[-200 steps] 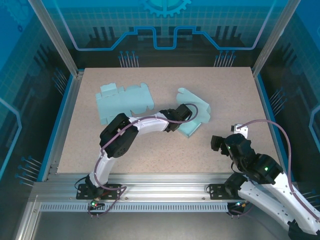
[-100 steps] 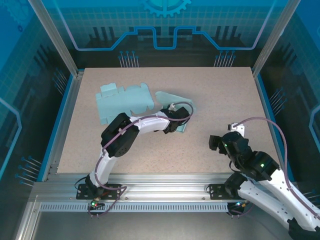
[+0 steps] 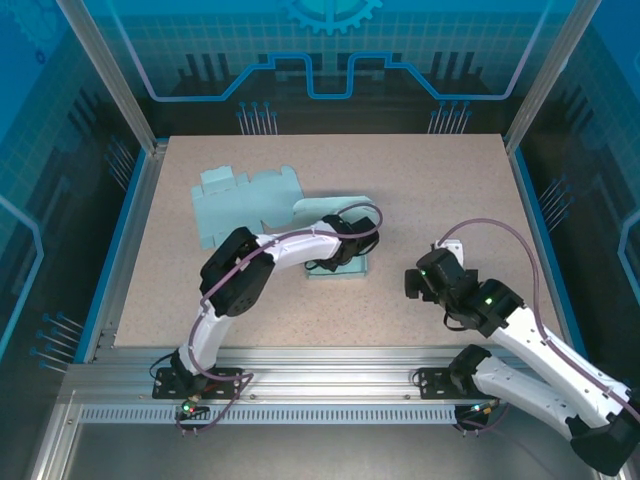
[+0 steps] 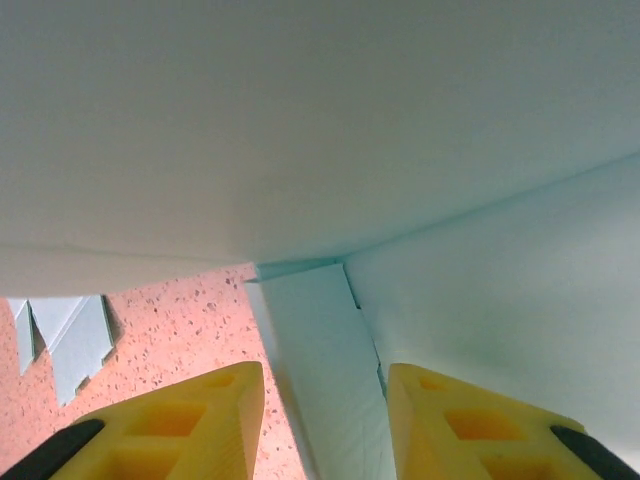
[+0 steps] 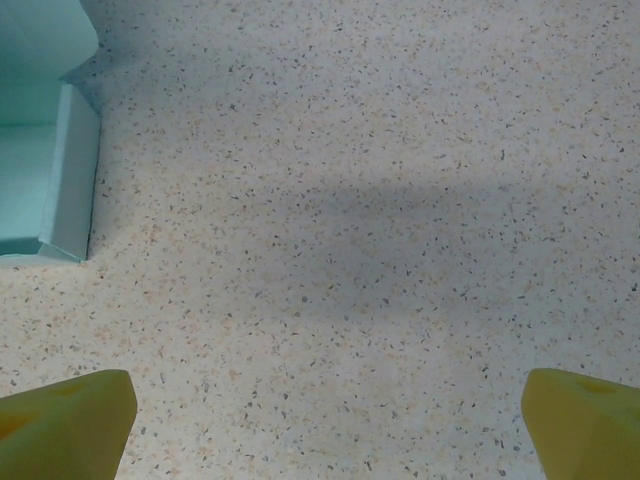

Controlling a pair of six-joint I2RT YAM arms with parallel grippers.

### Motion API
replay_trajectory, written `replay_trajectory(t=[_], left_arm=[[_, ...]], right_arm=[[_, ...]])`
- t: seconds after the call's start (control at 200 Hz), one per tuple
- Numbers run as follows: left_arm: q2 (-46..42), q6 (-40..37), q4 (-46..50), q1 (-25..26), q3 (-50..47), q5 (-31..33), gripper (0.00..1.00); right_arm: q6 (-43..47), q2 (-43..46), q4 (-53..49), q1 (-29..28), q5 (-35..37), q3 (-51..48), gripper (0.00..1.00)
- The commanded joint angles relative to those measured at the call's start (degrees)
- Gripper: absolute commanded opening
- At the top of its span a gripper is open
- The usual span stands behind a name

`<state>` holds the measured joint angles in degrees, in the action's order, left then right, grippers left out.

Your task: Fold the paper box

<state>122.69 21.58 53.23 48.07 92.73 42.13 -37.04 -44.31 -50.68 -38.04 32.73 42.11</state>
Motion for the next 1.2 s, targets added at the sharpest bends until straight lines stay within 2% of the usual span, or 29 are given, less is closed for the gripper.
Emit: replay_trajectory(t=[0.0,0.195,0.265,0.445,0.615,0.71,0.79,0.885,0.945,1.016,1.196], left_arm=[[-5.41,1.35,0.75,0.68,1.58,-2.38,0.39],[-17.55,0.63,-8.62,1.41,-8.12,-9.37,0.39],[-23.26,0.67,-13.32,1.41,-12.78,-11.53,0.43],[-36.43,0.31,-24.62,0.27,-24.42,-11.71,0.52],[-45.84,-0.57,-35.34,-8.05,-35.41,-21.20,0.58],[-49.74,-2.58,-42.38,-13.11,-41.29,-26.90,0.62],[-51.34,-4.48,-47.49,-17.55,-44.87,-33.45,0.65],[-51.27,-7.88,-52.70,-21.49,-47.72,-39.86,0.69],[-50.29,-9.58,-54.80,-23.63,-48.73,-43.29,0.70],[-48.66,-11.18,-56.13,-25.44,-49.06,-45.78,0.71],[-42.59,-14.45,-61.62,-27.59,-48.76,-52.54,0.69]], right_arm=[[0.96,-0.08,1.89,1.03,-1.13,1.57,1.00],[1.58,-1.56,2.54,1.18,-2.38,3.35,1.00],[1.90,-3.69,3.00,1.21,-3.57,4.74,1.00],[3.62,-12.26,5.40,1.54,-6.63,9.78,1.00],[2.39,-22.38,4.86,4.64,-11.12,17.15,1.00],[7.98,-26.24,8.03,6.53,-15.34,19.53,1.00],[10.34,-29.05,11.06,7.86,-15.42,19.88,1.00],[12.46,-33.00,11.37,12.31,-25.57,21.58,1.00],[13.54,-33.26,15.58,12.99,-27.94,19.73,1.00],[14.90,-32.15,21.21,12.99,-29.91,17.06,1.00],[17.15,-31.81,27.97,13.32,-32.29,14.98,0.99]])
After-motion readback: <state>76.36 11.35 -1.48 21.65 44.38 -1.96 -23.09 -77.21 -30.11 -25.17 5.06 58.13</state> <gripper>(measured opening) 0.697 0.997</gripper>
